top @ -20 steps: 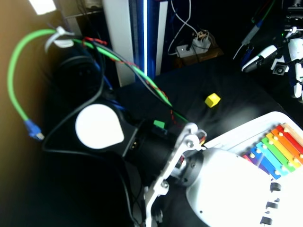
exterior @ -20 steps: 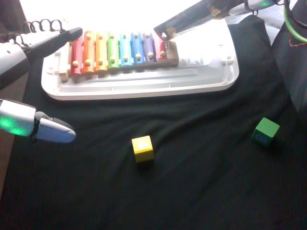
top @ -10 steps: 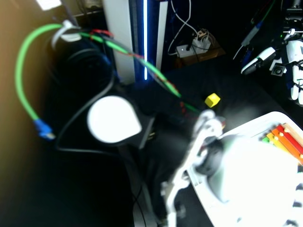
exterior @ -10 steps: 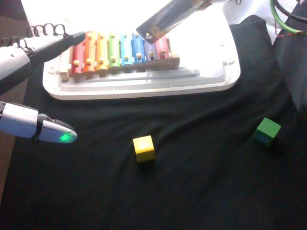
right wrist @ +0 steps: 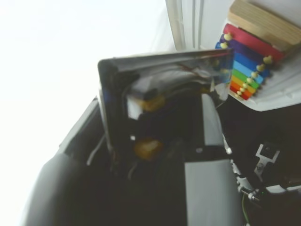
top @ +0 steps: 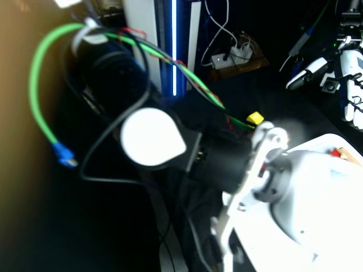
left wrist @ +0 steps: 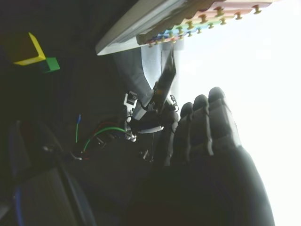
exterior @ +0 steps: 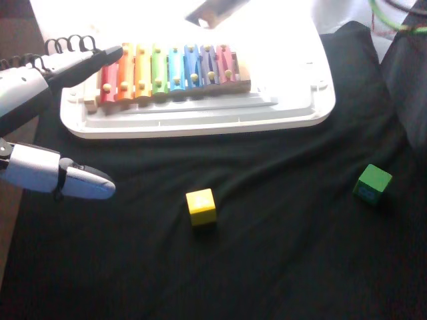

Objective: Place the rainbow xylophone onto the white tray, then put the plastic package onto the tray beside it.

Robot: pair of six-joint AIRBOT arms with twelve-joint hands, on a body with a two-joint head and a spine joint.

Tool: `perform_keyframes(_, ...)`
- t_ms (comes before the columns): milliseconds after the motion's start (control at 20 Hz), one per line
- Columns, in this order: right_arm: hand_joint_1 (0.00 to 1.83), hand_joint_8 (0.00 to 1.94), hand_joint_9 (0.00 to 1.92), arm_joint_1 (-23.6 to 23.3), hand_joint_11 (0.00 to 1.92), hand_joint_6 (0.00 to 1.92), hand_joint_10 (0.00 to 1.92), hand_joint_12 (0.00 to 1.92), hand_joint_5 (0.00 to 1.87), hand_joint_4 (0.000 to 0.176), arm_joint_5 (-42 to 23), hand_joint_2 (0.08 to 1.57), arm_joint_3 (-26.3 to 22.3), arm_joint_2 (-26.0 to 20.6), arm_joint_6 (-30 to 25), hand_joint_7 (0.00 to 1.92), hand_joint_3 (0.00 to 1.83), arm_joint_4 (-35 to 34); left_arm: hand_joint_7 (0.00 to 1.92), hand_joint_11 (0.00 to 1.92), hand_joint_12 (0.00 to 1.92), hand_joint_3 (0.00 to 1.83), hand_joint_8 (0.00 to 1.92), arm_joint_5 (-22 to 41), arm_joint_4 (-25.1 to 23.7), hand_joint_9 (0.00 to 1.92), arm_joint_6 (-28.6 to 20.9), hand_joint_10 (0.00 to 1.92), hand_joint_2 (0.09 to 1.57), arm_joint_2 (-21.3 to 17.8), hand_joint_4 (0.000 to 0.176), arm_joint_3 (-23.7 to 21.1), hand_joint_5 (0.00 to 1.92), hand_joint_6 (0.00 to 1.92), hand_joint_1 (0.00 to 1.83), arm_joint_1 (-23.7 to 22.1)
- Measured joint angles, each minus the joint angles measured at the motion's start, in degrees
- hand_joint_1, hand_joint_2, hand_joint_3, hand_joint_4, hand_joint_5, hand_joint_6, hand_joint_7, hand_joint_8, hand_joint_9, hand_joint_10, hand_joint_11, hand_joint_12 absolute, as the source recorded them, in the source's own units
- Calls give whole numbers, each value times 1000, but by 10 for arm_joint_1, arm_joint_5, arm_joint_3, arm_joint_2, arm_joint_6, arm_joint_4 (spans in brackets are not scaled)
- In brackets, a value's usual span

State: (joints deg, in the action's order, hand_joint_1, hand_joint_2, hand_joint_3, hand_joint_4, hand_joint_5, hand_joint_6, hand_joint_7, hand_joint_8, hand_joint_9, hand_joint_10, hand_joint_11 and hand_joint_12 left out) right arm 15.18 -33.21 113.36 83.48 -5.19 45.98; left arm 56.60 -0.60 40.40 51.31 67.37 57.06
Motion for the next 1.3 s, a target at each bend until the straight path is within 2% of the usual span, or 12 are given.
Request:
perform_keyframes(100,1366,1037,822,9,868,1240,1393,1202,680,0,-3,1182,6,-1,2,929,0,-20,0,0,0,0,0,0,1,0,-3,0,663,0,30,0,0,0,788,0)
perform_keyframes(150,1457,991,804,19,826,1185,1311,1577,668,0,-2,1171,7,-1,3,906,0,-20,0,0,0,0,0,1,0,0,-6,0,654,0,24,0,0,0,792,0)
perform_keyframes(200,1475,978,804,31,806,1173,1291,1668,668,0,1,1169,7,-1,3,902,0,-19,0,0,0,0,0,1,-2,0,-6,0,652,0,28,0,0,0,783,0)
perform_keyframes(600,1477,1003,778,78,773,1213,1324,1721,613,0,3,1184,17,10,2,890,0,-59,0,0,0,0,0,2,-2,0,-11,0,647,0,50,0,0,0,780,0)
perform_keyframes(700,1366,1072,901,80,776,1275,1343,1131,632,0,2,1179,17,10,2,907,1,-61,0,0,0,0,0,2,-2,0,-12,0,654,0,33,0,0,0,804,0)
perform_keyframes(750,1140,452,739,80,685,487,655,1046,563,0,2,1180,17,10,2,766,0,-62,0,0,0,0,0,2,-2,0,-12,0,654,0,22,0,0,0,785,0)
perform_keyframes(800,945,141,681,80,534,138,300,999,533,7,2,1168,17,10,3,715,0,-61,0,0,0,0,0,2,-2,0,-12,0,650,0,15,0,0,0,785,0)
perform_keyframes(850,771,28,548,82,293,28,93,805,377,74,2,1112,17,10,3,543,0,-60,0,0,0,0,0,2,-2,0,-12,0,654,0,11,0,0,0,775,0)
perform_keyframes(950,659,0,337,86,109,0,3,499,88,164,5,978,17,10,3,278,4,-59,0,0,0,0,0,2,-2,0,-12,0,656,0,10,0,0,0,780,0)
perform_keyframes(1150,569,0,23,86,0,0,0,176,0,176,0,884,15,9,3,3,0,-60,0,0,0,2,0,0,-3,0,-12,0,663,3,3,0,0,0,778,0)
perform_keyframes(1250,578,0,1,86,0,0,0,95,0,176,-2,860,10,6,3,0,0,-57,0,0,0,0,0,0,0,0,-12,0,648,3,24,0,0,0,790,0)
perform_keyframes(1300,582,0,0,86,0,0,0,65,0,176,-2,855,10,5,3,0,0,-57,0,0,0,9,0,-1,-1,0,-12,0,676,3,0,0,0,0,740,0)
